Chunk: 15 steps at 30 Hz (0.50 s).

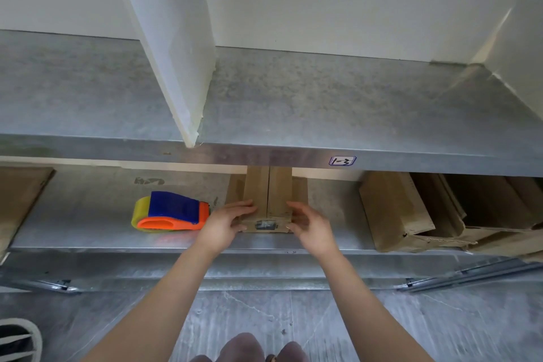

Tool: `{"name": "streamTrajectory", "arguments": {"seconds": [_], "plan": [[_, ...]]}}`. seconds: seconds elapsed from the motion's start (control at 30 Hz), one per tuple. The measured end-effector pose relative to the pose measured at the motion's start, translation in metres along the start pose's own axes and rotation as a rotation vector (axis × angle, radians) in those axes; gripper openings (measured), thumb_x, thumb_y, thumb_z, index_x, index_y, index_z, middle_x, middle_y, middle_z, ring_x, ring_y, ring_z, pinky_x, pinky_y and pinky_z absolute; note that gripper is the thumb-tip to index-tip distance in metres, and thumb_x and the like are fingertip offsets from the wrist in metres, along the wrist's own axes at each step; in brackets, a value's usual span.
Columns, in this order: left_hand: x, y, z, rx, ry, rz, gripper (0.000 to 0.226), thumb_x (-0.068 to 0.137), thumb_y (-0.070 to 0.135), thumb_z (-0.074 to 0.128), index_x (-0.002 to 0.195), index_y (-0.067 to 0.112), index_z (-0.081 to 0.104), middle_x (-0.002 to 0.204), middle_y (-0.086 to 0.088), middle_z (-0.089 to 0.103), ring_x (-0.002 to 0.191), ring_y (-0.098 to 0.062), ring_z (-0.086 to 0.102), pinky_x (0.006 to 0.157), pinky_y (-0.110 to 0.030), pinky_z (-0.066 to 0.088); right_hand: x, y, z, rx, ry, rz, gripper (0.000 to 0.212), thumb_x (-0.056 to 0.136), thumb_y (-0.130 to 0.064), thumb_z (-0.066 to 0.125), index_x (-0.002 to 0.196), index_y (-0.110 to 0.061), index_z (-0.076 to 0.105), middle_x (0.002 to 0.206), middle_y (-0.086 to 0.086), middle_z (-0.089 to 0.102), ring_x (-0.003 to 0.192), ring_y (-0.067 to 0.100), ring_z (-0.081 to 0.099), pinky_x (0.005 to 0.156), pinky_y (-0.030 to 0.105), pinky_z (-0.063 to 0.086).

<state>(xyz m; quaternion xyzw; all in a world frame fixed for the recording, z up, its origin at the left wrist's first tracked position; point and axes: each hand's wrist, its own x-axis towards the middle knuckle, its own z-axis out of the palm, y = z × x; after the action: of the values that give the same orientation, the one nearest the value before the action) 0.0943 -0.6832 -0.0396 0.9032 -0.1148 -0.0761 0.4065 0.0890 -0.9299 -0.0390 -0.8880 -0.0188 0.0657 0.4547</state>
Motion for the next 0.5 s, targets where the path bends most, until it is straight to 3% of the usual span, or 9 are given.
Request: {"name": "streamTrajectory", "arguments": {"seconds": [0.1, 0.3, 0.43, 0.5], "plan": [[0.004, 0.005, 0.006, -0.005, 0.052, -0.027, 0.046, 0.083, -0.003, 0.067, 0.123, 0.019, 0.065, 0.136, 0.007, 0.054, 0.129, -0.011, 0.048, 0.103, -0.014, 0.034, 0.001, 0.000, 0.007, 0.016, 0.041, 0.035, 0.043, 0.079, -0.015, 0.079, 0.117, -0.028, 0.064, 0.110, -0.009, 0.067, 0.094, 0.007, 0.066, 0.088, 0.022, 0.054], [0.004, 0.016, 0.015, -0.085, 0.164, -0.122, 0.049, 0.082, -0.005, 0.066, 0.125, 0.018, 0.063, 0.132, 0.002, 0.058, 0.124, -0.015, 0.053, 0.096, -0.002, 0.030, 0.006, -0.005, 0.018, 0.001, 0.127, 0.124, 0.039, 0.076, -0.010, 0.079, 0.108, -0.029, 0.066, 0.100, -0.010, 0.069, 0.088, 0.006, 0.066, 0.084, 0.026, 0.056], [0.002, 0.016, 0.014, -0.146, 0.174, -0.241, 0.068, 0.083, 0.005, 0.070, 0.143, 0.022, 0.043, 0.141, 0.001, 0.046, 0.127, -0.017, 0.047, 0.107, -0.025, 0.037, 0.006, -0.011, 0.015, 0.030, 0.089, 0.160, 0.038, 0.078, -0.019, 0.080, 0.112, -0.026, 0.064, 0.103, -0.013, 0.066, 0.087, 0.007, 0.065, 0.073, 0.006, 0.046], [-0.001, 0.017, 0.018, -0.152, 0.101, -0.252, 0.066, 0.090, 0.005, 0.061, 0.147, 0.024, 0.036, 0.150, -0.001, 0.040, 0.137, -0.020, 0.039, 0.112, -0.027, 0.031, 0.004, -0.013, 0.018, 0.053, 0.123, 0.165, 0.037, 0.078, -0.019, 0.080, 0.111, -0.025, 0.065, 0.103, -0.013, 0.067, 0.091, 0.008, 0.064, 0.072, 0.003, 0.042]]}}
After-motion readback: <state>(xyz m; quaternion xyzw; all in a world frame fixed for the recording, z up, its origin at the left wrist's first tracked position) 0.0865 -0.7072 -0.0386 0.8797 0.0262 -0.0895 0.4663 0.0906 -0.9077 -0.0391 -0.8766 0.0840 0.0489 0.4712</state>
